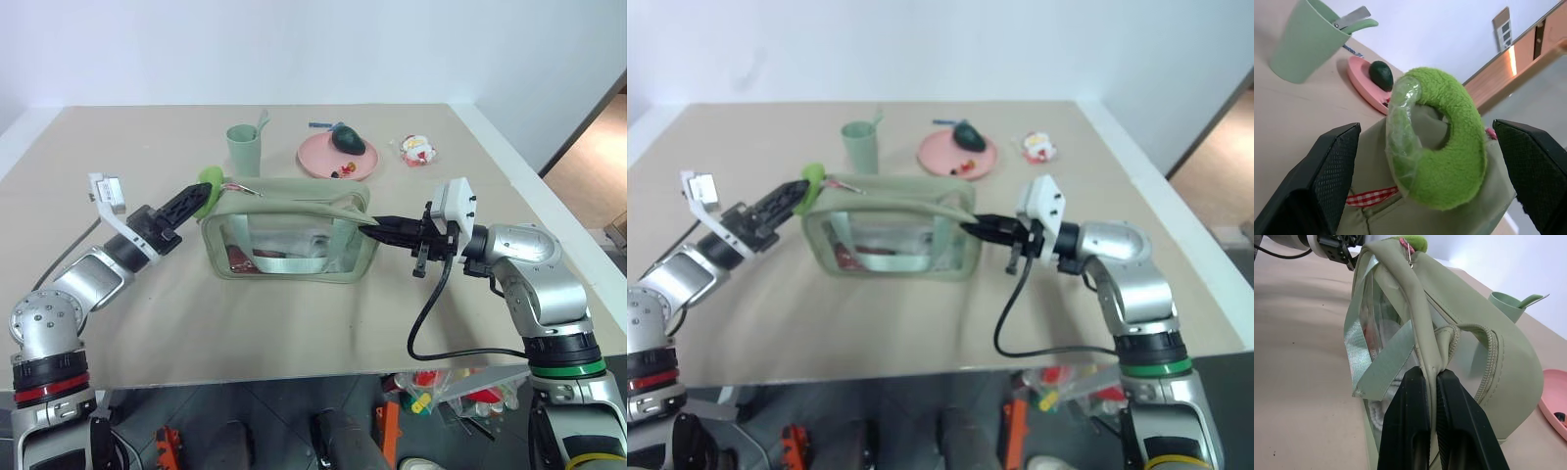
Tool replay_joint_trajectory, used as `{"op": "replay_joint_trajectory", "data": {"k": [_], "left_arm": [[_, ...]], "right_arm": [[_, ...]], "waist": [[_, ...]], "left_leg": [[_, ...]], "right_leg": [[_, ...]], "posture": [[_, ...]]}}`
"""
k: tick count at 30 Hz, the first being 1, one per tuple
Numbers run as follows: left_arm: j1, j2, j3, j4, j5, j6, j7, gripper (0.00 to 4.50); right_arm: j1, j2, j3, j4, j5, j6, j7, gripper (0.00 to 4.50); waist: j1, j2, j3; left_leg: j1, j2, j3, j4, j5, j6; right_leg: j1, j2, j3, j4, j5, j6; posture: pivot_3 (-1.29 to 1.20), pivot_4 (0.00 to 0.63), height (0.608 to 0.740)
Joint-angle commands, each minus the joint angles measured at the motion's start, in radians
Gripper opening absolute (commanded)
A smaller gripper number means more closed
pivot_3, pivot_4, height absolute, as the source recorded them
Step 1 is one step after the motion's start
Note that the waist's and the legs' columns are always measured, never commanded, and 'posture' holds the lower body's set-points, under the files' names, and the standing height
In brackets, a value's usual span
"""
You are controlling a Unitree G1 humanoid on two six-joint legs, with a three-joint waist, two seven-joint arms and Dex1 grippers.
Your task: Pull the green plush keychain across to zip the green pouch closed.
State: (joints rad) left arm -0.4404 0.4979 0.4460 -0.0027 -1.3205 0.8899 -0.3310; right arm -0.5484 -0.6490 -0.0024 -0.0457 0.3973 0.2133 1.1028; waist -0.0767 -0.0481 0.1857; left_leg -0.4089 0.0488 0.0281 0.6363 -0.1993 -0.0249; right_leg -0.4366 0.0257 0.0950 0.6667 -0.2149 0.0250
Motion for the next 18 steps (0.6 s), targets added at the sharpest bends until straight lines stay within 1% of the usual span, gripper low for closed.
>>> {"op": "replay_joint_trajectory", "data": {"k": [1,2,3,4,5,8,9,10,11,12,13,18], "left_arm": [[-0.024,-0.015,0.045,0.021,-0.067,0.013,0.025,3.99],[-0.023,-0.017,0.047,0.028,-0.068,0.014,0.028,3.80],[-0.022,-0.016,0.047,0.032,-0.067,0.014,0.029,3.46],[-0.019,-0.013,0.047,0.033,-0.067,0.016,0.026,2.99],[-0.018,-0.012,0.047,0.033,-0.067,0.018,0.025,2.72],[-0.018,-0.012,0.048,0.033,-0.066,0.022,0.022,1.67],[-0.019,-0.011,0.048,0.029,-0.068,0.024,0.017,1.39],[-0.021,-0.011,0.048,0.028,-0.070,0.025,0.016,0.96],[-0.023,-0.012,0.049,0.027,-0.074,0.026,0.017,0.69],[-0.027,-0.011,0.048,0.024,-0.075,0.028,0.010,0.26],[-0.030,-0.010,0.048,0.021,-0.077,0.029,0.008,0.06],[-0.070,0.007,0.054,-0.019,-0.115,0.034,0.015,0.06]], "right_arm": [[0.004,-0.014,-0.016,-0.033,-0.002,-0.020,0.000,0.00],[0.005,-0.015,-0.016,-0.032,-0.003,-0.021,0.001,0.00],[0.005,-0.016,-0.016,-0.032,-0.004,-0.023,0.001,0.00],[0.006,-0.017,-0.015,-0.032,-0.004,-0.023,0.001,0.00],[0.006,-0.018,-0.015,-0.032,-0.004,-0.024,0.001,0.00],[0.008,-0.020,-0.015,-0.029,-0.006,-0.027,0.002,0.00],[0.009,-0.022,-0.014,-0.027,-0.008,-0.031,0.003,0.00],[0.008,-0.022,-0.014,-0.024,-0.010,-0.033,0.005,0.00],[0.008,-0.023,-0.014,-0.022,-0.011,-0.034,0.006,0.00],[0.008,-0.022,-0.014,-0.021,-0.012,-0.035,0.006,0.00],[0.007,-0.022,-0.014,-0.020,-0.012,-0.036,0.007,0.00],[0.007,-0.026,-0.011,-0.019,-0.019,-0.043,0.011,0.00]], "waist": [[0.000,0.000,0.000],[0.000,0.000,0.000],[0.000,0.000,0.000],[0.000,0.000,0.000],[0.000,0.000,0.000],[0.001,0.000,0.000],[0.001,0.000,0.000],[0.001,0.000,0.000],[0.001,0.000,0.000],[0.001,0.000,0.000],[0.001,0.000,0.000],[0.002,0.000,0.000]], "left_leg": [[0.000,0.000,0.000,0.000,0.000,0.000],[0.000,0.000,0.000,0.000,0.000,0.000],[0.000,0.000,0.000,0.000,0.000,0.000],[0.000,0.000,0.000,0.000,0.000,0.000],[0.000,0.000,0.000,0.000,0.000,0.000],[0.000,0.000,0.000,0.000,0.000,0.000],[0.000,0.000,0.000,0.000,0.000,0.000],[0.000,0.000,0.000,0.000,0.000,0.000],[0.000,0.000,0.000,0.000,0.000,0.000],[0.000,0.000,0.000,0.000,0.000,0.000],[0.000,0.000,0.000,0.000,0.000,0.000],[0.000,0.000,0.000,0.000,0.000,0.000]], "right_leg": [[0.000,0.000,0.000,0.000,0.000,0.000],[0.000,0.000,0.000,0.000,0.000,0.000],[0.000,0.000,0.000,0.000,0.000,0.000],[0.000,0.000,0.000,0.000,0.000,0.000],[0.000,0.000,0.000,0.000,0.000,0.000],[0.000,0.000,0.000,0.000,0.000,0.000],[0.000,0.000,0.000,0.000,0.000,0.000],[0.000,0.000,0.000,0.000,0.000,0.000],[0.000,0.000,0.000,0.000,0.000,0.000],[0.000,0.000,0.000,0.000,0.000,0.000],[0.000,0.000,0.000,0.000,0.000,0.000],[0.000,0.000,0.000,0.000,0.000,0.000]], "posture": [[0.00,0.150,0.740],[0.00,0.150,0.740],[0.00,0.150,0.740],[0.00,0.150,0.740],[0.00,0.150,0.740],[0.00,0.150,0.740],[0.00,0.150,0.740],[0.00,0.150,0.740],[0.00,0.150,0.740],[0.00,0.150,0.740],[0.00,0.150,0.740],[0.00,0.150,0.740]]}}
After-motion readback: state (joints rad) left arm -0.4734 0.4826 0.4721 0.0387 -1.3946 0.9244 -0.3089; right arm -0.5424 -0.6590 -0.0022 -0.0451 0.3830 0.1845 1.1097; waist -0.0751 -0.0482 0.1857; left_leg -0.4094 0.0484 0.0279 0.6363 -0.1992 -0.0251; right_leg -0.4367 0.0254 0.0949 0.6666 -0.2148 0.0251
